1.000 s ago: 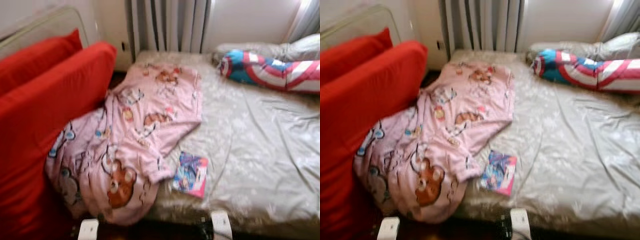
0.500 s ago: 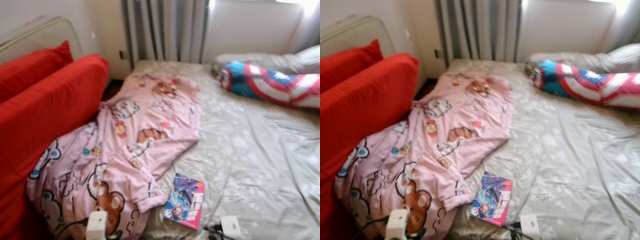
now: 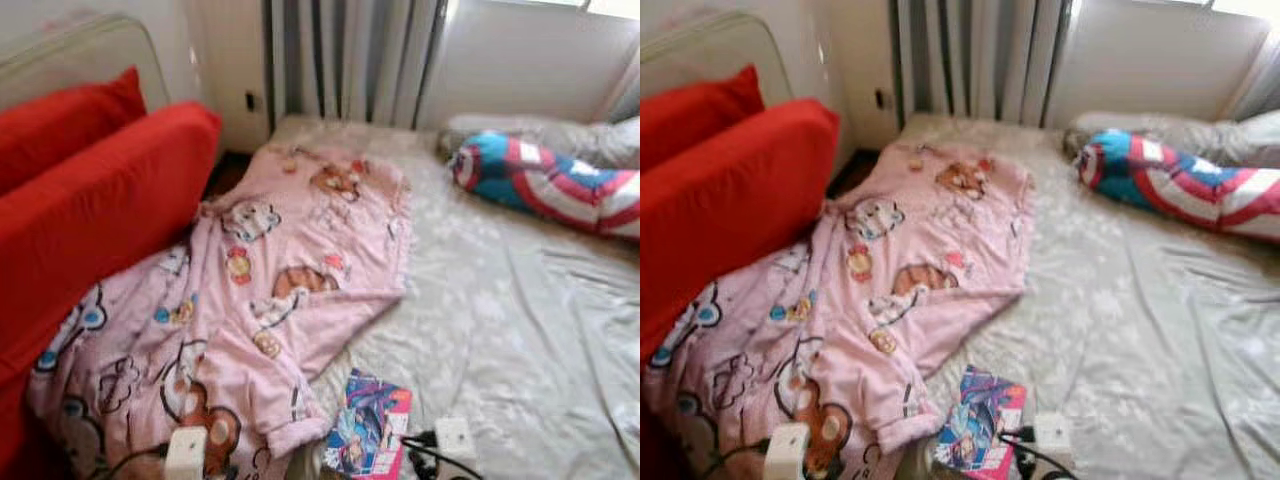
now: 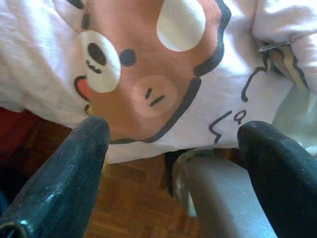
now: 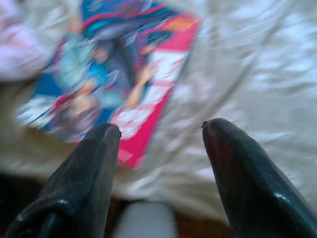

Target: Clean up the room

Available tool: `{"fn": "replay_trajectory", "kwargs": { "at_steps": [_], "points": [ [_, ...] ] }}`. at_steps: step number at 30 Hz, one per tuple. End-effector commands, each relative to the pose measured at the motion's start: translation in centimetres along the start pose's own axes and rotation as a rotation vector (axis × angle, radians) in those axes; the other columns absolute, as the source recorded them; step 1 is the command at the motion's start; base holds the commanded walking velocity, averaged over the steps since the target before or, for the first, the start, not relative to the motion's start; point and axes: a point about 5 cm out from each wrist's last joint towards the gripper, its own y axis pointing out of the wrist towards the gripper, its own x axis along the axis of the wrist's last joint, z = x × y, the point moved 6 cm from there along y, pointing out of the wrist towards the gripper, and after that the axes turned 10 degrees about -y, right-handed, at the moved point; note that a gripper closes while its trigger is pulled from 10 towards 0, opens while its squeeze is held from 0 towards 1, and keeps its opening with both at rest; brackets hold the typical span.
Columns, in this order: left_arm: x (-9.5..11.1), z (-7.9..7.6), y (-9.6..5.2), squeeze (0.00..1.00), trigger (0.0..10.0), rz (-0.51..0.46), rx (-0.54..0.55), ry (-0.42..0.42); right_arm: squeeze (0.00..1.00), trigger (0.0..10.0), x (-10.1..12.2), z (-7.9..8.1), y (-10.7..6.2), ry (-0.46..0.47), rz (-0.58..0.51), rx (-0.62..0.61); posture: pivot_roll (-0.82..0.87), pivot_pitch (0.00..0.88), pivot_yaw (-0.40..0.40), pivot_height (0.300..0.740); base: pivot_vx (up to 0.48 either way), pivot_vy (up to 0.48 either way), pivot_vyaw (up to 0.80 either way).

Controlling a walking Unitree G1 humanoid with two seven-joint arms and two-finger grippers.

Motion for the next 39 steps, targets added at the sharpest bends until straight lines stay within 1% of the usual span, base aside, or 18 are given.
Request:
{"fn": "replay_trajectory", "kwargs": {
  "at_steps": [1, 13, 30, 39],
  "points": [
    [-0.62, -0.06, -0.05, 0.00, 10.0, 0.022, 0.003, -0.008, 0.00, 10.0, -1.08, -0.66, -0.23, 0.008, 0.035, -0.015, -0.01, 0.031, -0.018, 0.740, 0.000, 0.334, 0.00],
    [-0.60, -0.05, -0.05, 0.00, 10.0, 0.021, 0.003, -0.005, 0.00, 10.0, -1.01, -0.61, -0.20, 0.003, 0.036, -0.012, -0.01, 0.032, -0.017, 0.740, 0.000, 0.343, 0.00],
    [-0.54, 0.03, -0.06, 0.00, 10.0, 0.020, 0.002, 0.003, 0.00, 10.0, -1.09, -0.54, -0.19, 0.002, 0.043, -0.014, -0.01, 0.033, -0.014, 0.740, 0.000, 0.000, 0.00],
    [-0.56, 0.02, -0.06, 0.00, 10.0, 0.022, 0.001, 0.005, 0.00, 10.0, -1.15, -0.54, -0.20, 0.004, 0.045, -0.016, -0.01, 0.033, -0.014, 0.740, 0.000, 0.475, 0.00]
  ]
}}
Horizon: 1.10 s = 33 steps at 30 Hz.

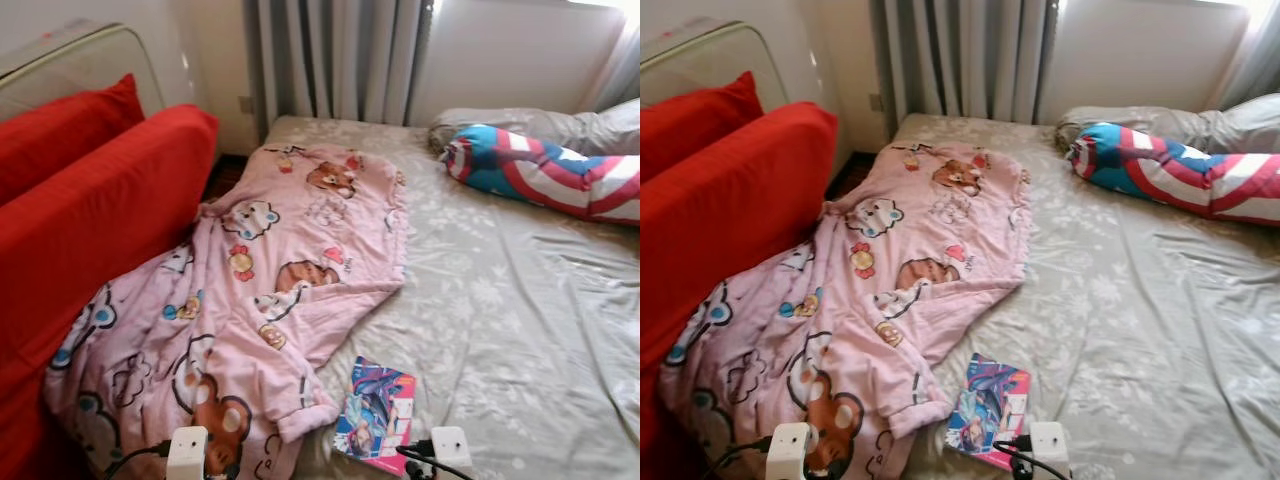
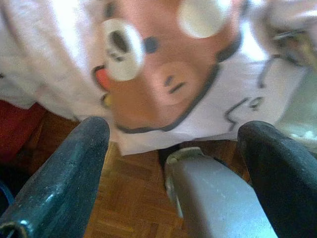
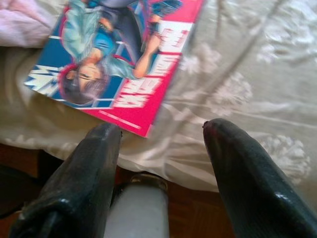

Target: Clean up the room

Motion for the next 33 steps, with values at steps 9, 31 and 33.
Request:
{"fn": "replay_trajectory", "kwargs": {
  "at_steps": [9, 31, 33],
  "points": [
    [-0.6, 0.9, -0.2, 0.00, 10.0, 0.021, 0.022, 0.007, 0.00, 10.0, -0.4, 1.0, 0.0, 0.011, 0.015, 0.019, -0.01, 0.036, -0.013, 0.740, 0.000, 0.447, 0.00],
    [-0.3, 0.8, -0.2, 0.00, 10.0, 0.000, 0.017, 0.008, 0.00, 10.0, 0.5, -0.2, -0.2, 0.084, -0.059, -0.088, -0.01, 0.034, -0.019, 0.740, 0.000, 0.000, 0.00],
    [-0.2, 0.8, -0.2, 0.00, 10.0, -0.005, 0.019, 0.005, 0.00, 10.0, 4.9, -2.4, 0.1, 0.104, -0.185, -0.147, -0.01, 0.034, -0.020, 0.740, 0.000, 0.000, 0.00]
  ]
}}
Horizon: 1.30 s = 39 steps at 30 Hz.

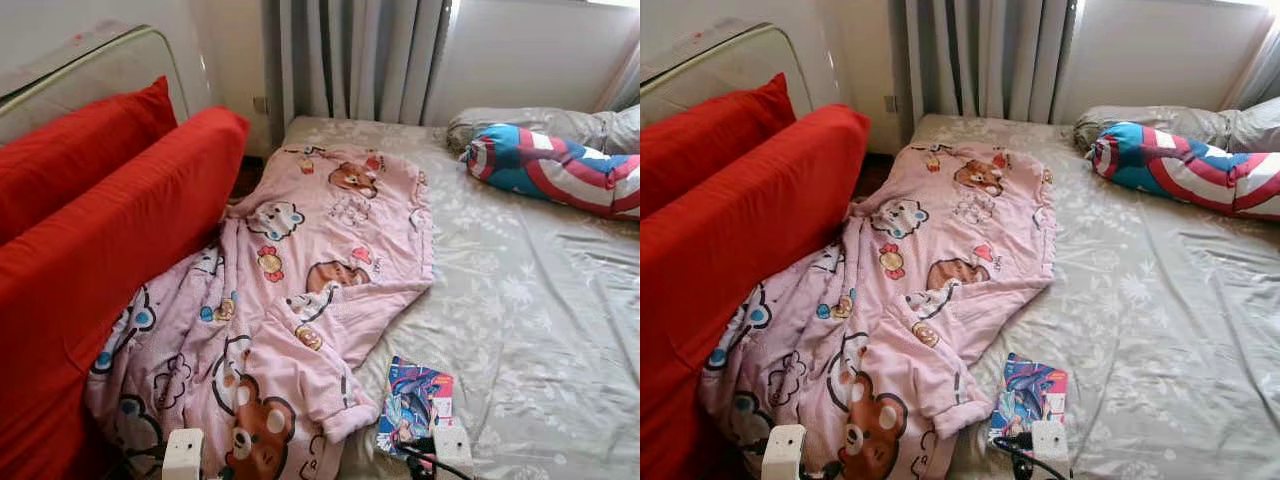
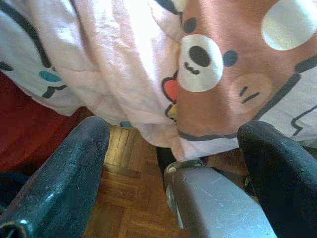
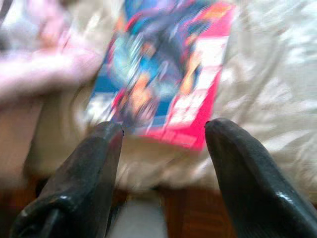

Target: Clean up the room

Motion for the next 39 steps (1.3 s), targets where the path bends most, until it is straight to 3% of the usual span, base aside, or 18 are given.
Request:
{"fn": "replay_trajectory", "kwargs": {
  "at_steps": [1, 2, 8, 15, 19, 21, 23, 24, 25, 26, 31, 35, 39],
  "points": [
    [-0.4, 0.0, -0.1, 0.00, 10.0, 0.003, 0.005, -0.002, 0.00, 10.0, 4.3, -2.1, 0.7, 0.022, -0.128, -0.066, -0.01, 0.035, -0.021, 0.740, 0.000, 0.000, 0.00],
    [-0.3, 0.0, -0.1, 0.00, 10.0, -0.007, 0.005, -0.012, 0.00, 10.0, 6.3, -3.1, 0.8, 0.039, -0.196, -0.104, -0.01, 0.035, -0.022, 0.740, 0.000, 0.000, 0.00],
    [-0.1, -0.1, -0.1, 0.00, 10.0, -0.026, 0.002, -0.012, 0.00, 10.0, 10.9, -4.2, 0.2, 0.057, -0.400, -0.101, -0.02, 0.037, -0.028, 0.740, 0.000, 0.000, 0.00],
    [1.3, -0.3, -0.4, 0.00, 10.0, -0.140, -0.014, -0.064, 0.00, 10.0, 12.9, -4.3, -0.9, 0.040, -0.533, -0.090, -0.04, 0.044, -0.034, 0.740, 0.000, 0.000, 0.00],
    [2.8, -1.2, -0.8, 0.00, 10.0, -0.244, -0.073, 0.010, 0.00, 10.0, 13.1, -3.6, -1.5, 0.030, -0.583, -0.064, -0.03, 0.043, -0.039, 0.740, 0.000, 0.000, 0.00],
    [5.9, -2.1, -0.7, 0.00, 10.0, -0.350, -0.080, 0.076, 0.00, 10.0, 13.0, -3.2, -1.7, 0.027, -0.593, -0.058, -0.04, 0.042, -0.038, 0.740, 0.000, 0.000, 0.00],
    [10.9, -4.2, -1.0, 0.00, 10.0, -0.503, -0.116, 0.092, 0.00, 10.0, 13.0, -2.9, -1.8, 0.027, -0.597, -0.052, -0.04, 0.037, -0.036, 0.740, 0.000, 0.000, 0.00],
    [13.3, -5.0, -1.7, 0.00, 10.0, -0.599, -0.145, 0.085, 0.00, 10.0, 13.0, -2.7, -1.9, 0.027, -0.606, -0.048, -0.04, 0.035, -0.036, 0.740, 0.000, 0.000, 0.00],
    [16.3, -5.7, -3.5, 0.00, 10.0, -0.738, -0.182, 0.082, 0.00, 10.0, 13.2, -2.4, -2.1, 0.030, -0.622, -0.041, -0.04, 0.033, -0.037, 0.740, 0.000, 0.000, 0.00],
    [16.9, -5.9, -4.2, 0.00, 10.0, -0.776, -0.192, 0.084, 0.00, 10.0, 13.2, -2.4, -2.2, 0.030, -0.627, -0.039, -0.04, 0.031, -0.038, 0.740, 0.000, 0.000, 0.00],
    [16.3, -6.2, -5.4, 0.00, 10.0, -0.820, -0.227, 0.075, 0.00, 10.0, 13.0, -2.2, -2.4, 0.022, -0.630, -0.028, -0.03, 0.017, -0.046, 0.740, 0.000, 0.000, 0.00],
    [15.7, -5.1, -6.4, 0.00, 10.0, -0.842, -0.219, 0.044, 0.00, 10.0, 13.2, -2.3, -2.9, 0.022, -0.650, -0.029, -0.03, 0.007, -0.050, 0.740, 0.000, 0.000, 0.00],
    [15.2, -4.9, -6.9, 0.00, 10.0, -0.835, -0.232, 0.048, 0.00, 10.0, 13.4, -2.2, -3.3, 0.012, -0.669, -0.022, -0.02, 0.000, -0.055, 0.740, 0.000, 0.000, 0.00]
  ]
}}
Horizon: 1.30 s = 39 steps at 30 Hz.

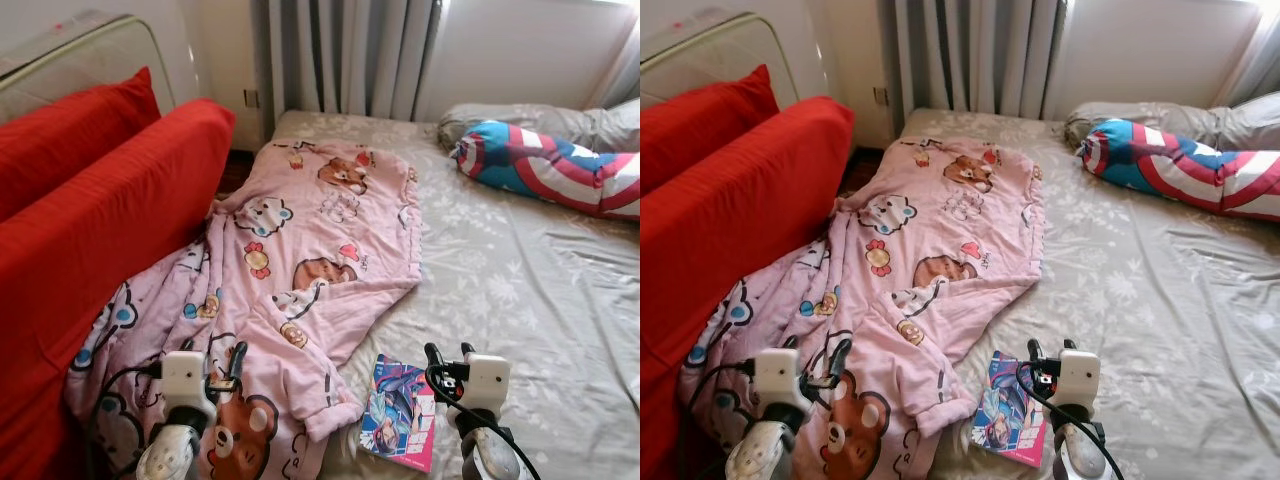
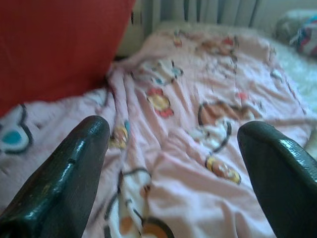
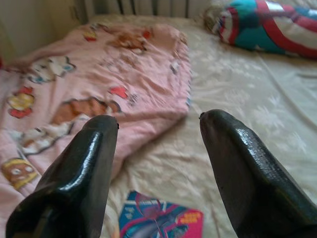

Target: Clean up the room

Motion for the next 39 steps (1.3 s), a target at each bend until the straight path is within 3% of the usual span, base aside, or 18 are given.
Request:
{"fn": "replay_trajectory", "kwargs": {
  "at_steps": [1, 6, 14, 23, 39],
  "points": [
    [0.1, -0.4, -0.6, 0.00, 10.0, 0.014, -0.021, -0.008, 0.00, 10.0, 0.0, 0.0, -0.3, -0.004, -0.001, 0.013, -0.02, 0.000, -0.055, 0.740, 0.000, 0.000, 0.00],
    [0.6, -0.4, -0.8, 0.00, 10.0, 0.015, -0.020, -0.008, 0.00, 10.0, 0.3, -0.1, -0.4, -0.010, -0.012, 0.011, -0.02, 0.000, -0.053, 0.740, 0.000, 0.000, 0.00],
    [1.8, -0.9, 1.1, 0.00, 10.0, -0.014, -0.026, -0.019, 0.00, 10.0, -0.5, -0.1, 0.0, -0.019, 0.052, -0.015, -0.03, 0.021, -0.046, 0.735, 0.000, 0.000, 0.00],
    [1.8, -1.4, 0.6, 0.00, 10.0, 0.014, -0.032, -0.030, 0.00, 10.0, -0.4, 0.4, -0.2, -0.013, 0.058, -0.007, -0.03, 0.046, -0.047, 0.696, 0.000, 0.000, 0.00],
    [1.7, -1.8, 0.8, 0.00, 10.0, 0.034, -0.027, -0.036, 0.00, 10.0, -0.7, 1.2, -0.1, 0.014, 0.079, 0.019, -0.03, 0.060, -0.049, 0.686, 0.000, 0.000, 0.00]
  ]
}}
